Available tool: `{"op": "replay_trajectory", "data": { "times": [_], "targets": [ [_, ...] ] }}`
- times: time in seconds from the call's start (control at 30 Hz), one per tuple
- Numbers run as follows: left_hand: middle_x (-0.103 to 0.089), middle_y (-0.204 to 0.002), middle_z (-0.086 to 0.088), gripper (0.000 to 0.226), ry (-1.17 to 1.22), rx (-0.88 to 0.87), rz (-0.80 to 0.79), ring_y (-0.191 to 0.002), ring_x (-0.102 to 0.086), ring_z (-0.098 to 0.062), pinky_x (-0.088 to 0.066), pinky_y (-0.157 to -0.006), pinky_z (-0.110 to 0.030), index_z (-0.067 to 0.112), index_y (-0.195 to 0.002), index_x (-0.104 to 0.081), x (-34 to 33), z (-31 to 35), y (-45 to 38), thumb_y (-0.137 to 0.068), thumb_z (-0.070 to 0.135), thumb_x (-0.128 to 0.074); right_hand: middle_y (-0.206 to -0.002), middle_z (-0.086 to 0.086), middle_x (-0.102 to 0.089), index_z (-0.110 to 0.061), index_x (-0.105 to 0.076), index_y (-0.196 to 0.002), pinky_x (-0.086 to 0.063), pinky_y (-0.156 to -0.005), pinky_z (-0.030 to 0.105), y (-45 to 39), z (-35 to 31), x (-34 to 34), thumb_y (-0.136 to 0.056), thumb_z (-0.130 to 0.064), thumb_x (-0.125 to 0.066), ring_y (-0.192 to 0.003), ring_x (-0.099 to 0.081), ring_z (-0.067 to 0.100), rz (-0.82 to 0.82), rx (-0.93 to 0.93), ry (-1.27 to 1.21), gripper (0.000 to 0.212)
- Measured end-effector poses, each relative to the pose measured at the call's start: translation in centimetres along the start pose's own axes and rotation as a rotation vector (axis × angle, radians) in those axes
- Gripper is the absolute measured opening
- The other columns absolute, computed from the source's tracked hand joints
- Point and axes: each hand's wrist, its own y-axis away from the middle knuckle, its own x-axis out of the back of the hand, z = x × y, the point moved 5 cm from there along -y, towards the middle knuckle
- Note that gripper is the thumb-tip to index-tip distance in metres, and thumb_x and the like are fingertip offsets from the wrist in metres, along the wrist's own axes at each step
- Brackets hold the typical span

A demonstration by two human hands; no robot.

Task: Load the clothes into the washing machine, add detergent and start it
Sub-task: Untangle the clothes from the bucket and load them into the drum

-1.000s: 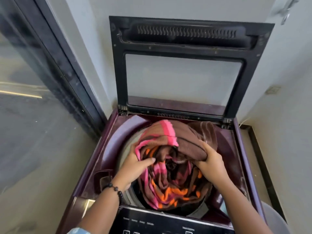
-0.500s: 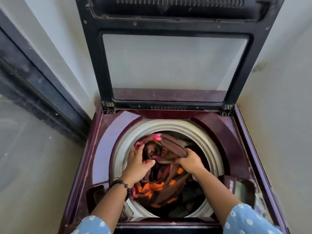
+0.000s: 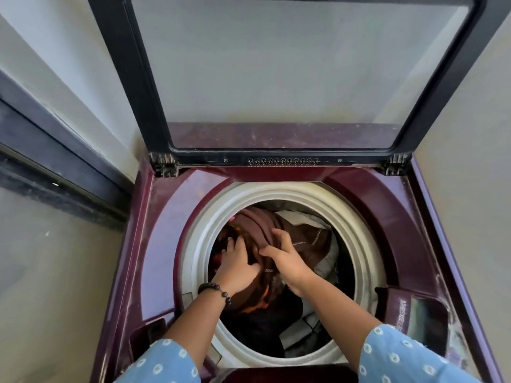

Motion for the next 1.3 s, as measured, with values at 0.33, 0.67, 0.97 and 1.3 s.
{"op": "replay_trajectory", "data": {
  "times": [0.33, 0.67, 0.97, 1.3],
  "targets": [
    [0.004, -0.165, -0.011, 0.074, 0.062, -0.009, -0.009, -0.152, -0.004, -0.026, -0.017, -0.122, -0.04, 0.011, -0.156, 0.0, -0.1, 0.4, -1.0, -0.1, 0.019, -0.048, -0.163, 0.014, 0.0, -0.035, -0.009, -0.155, -0.032, -0.114, 0.039, -3.1, 1.0, -1.1, -0.102, -0.033, -0.04, -0.145, -0.025, 0.036, -0.075, 0.062, 0.967, 0.061],
    [0.014, -0.164, -0.007, 0.069, -0.085, -0.018, -0.115, -0.151, 0.009, -0.028, -0.014, -0.122, -0.044, 0.024, -0.157, 0.001, -1.4, 0.1, -0.9, -0.103, 0.021, -0.041, -0.163, 0.013, -0.008, -0.038, -0.007, -0.154, -0.032, -0.113, 0.05, -5.6, 0.6, 0.7, -0.1, -0.046, -0.037, -0.143, -0.026, 0.04, -0.056, -0.023, 1.268, 0.062],
    [0.012, -0.164, -0.008, 0.068, -0.307, -0.03, -0.053, -0.151, 0.008, -0.032, -0.017, -0.12, -0.052, 0.026, -0.156, -0.002, -0.8, 0.0, 0.0, -0.103, 0.031, -0.043, -0.163, 0.012, -0.009, -0.034, -0.008, -0.155, -0.039, -0.11, 0.047, -0.6, 0.1, 1.4, -0.097, -0.049, -0.046, -0.143, -0.028, 0.036, 0.077, 0.161, 1.095, 0.071],
    [0.024, -0.161, -0.005, 0.07, -0.692, -0.244, 0.288, -0.148, 0.024, -0.023, 0.004, -0.122, -0.052, 0.021, -0.155, 0.01, -0.6, 3.8, 5.7, -0.104, 0.031, -0.036, -0.164, 0.008, 0.005, -0.034, 0.002, -0.155, -0.012, -0.119, 0.056, 6.0, -2.2, 1.6, -0.099, -0.047, -0.043, -0.151, 0.004, 0.032, 0.234, 0.323, 1.321, 0.073]
  ]
}}
